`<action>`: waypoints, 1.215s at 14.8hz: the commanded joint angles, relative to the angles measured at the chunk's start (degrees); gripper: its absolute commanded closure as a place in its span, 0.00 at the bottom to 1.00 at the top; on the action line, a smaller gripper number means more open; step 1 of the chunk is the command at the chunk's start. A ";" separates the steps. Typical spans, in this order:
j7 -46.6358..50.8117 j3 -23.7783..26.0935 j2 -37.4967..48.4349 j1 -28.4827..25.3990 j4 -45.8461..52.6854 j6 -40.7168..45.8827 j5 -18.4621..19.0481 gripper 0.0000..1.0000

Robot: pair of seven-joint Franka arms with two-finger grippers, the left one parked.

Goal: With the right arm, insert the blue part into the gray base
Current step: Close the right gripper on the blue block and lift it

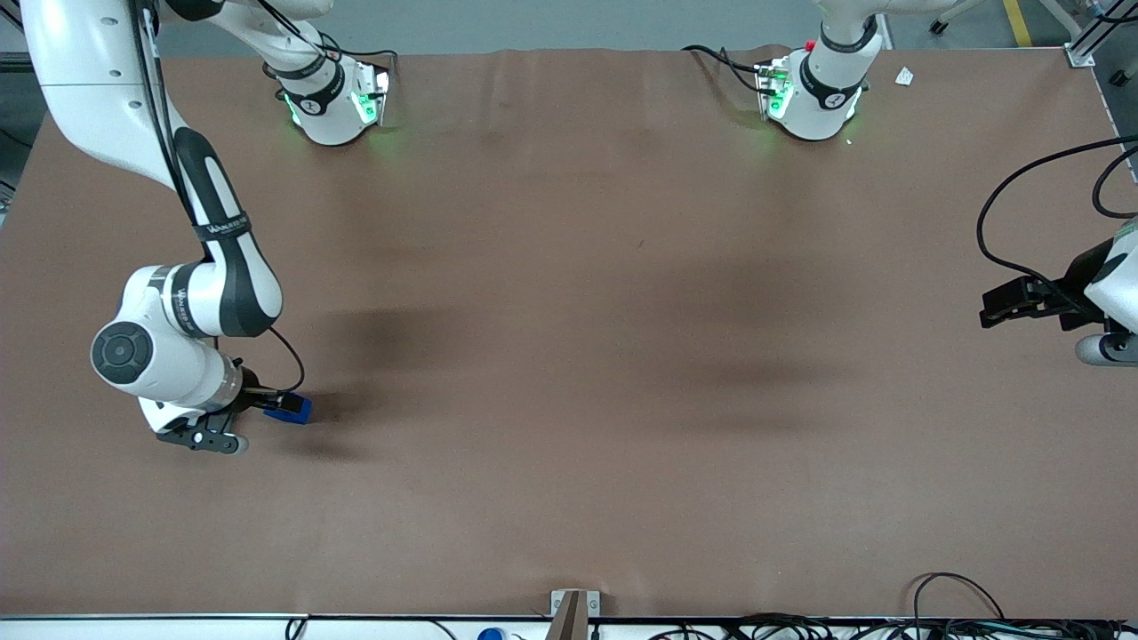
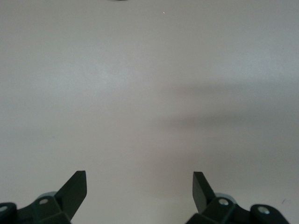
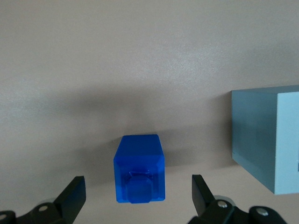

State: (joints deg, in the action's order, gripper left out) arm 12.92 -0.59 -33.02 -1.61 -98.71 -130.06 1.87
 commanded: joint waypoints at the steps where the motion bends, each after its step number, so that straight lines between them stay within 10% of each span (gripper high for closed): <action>1: 0.62 -0.11 -0.29 -0.15 -0.34 -0.98 -0.55 0.00; 9: 0.62 -0.02 -1.87 -0.06 -1.39 -3.09 -0.55 0.09; 18: 0.62 -0.02 -1.78 0.11 -1.40 -2.65 -0.55 0.65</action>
State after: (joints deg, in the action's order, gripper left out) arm 13.00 -0.64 -35.40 -1.60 -98.97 -132.10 1.78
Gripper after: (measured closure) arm 0.493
